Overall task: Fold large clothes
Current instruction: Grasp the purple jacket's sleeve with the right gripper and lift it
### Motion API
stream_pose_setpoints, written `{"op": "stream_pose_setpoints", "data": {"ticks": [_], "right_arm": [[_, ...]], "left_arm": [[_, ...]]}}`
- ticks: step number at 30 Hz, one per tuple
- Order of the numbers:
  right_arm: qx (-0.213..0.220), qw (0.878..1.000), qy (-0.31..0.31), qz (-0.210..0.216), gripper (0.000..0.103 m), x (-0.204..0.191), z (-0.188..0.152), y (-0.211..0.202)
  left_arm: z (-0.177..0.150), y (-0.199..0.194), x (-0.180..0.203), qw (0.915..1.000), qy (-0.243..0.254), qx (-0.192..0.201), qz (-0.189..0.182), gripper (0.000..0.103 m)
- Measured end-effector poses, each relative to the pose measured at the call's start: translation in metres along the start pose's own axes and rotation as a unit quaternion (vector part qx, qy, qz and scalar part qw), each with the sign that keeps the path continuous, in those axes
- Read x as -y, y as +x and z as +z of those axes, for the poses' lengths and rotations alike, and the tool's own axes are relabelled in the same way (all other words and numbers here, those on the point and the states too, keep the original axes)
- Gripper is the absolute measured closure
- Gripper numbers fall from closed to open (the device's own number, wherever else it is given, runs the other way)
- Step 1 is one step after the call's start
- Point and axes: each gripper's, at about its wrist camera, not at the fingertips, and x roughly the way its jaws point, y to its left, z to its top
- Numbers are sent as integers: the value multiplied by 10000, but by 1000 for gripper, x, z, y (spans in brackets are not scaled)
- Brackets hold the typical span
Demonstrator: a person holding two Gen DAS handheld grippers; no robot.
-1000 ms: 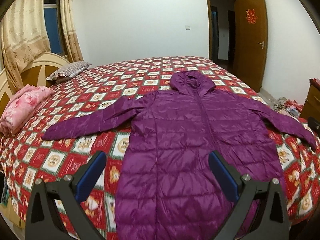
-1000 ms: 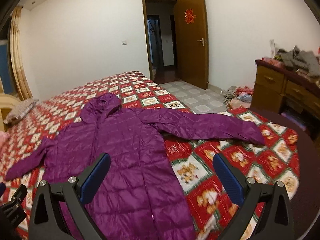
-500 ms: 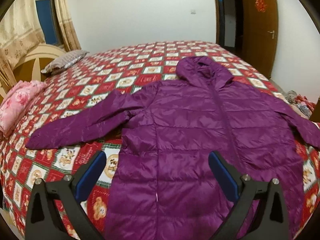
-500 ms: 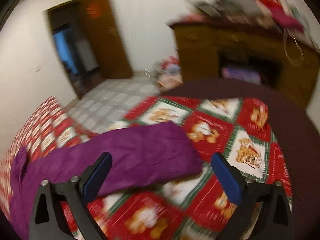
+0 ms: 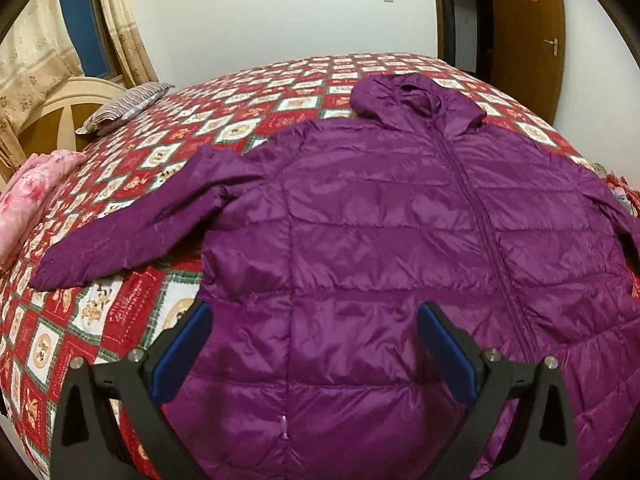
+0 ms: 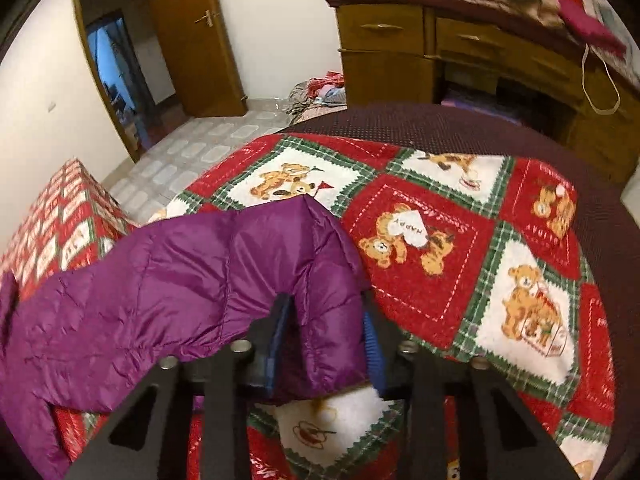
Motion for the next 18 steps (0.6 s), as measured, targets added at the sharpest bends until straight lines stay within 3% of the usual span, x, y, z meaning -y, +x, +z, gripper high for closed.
{"op": "stream_pose_setpoints", "data": {"ticks": [3, 10, 13, 18], "right_arm": [[59, 9998, -195, 21, 86, -4, 2, -7], [595, 9947, -490, 674, 89, -33, 21, -75], [919, 9847, -983, 1107, 90, -74, 25, -120], [1285, 9503, -2002, 2009, 91, -166, 1, -200]], "left_arm": [[1, -9, -4, 9999, -35, 60, -95, 0], [9, -38, -30, 9984, -305, 431, -212, 0], [12, -45, -44, 9974, -401, 550, -220, 0], [9, -50, -72, 9957, -717, 557, -196, 0]]}}
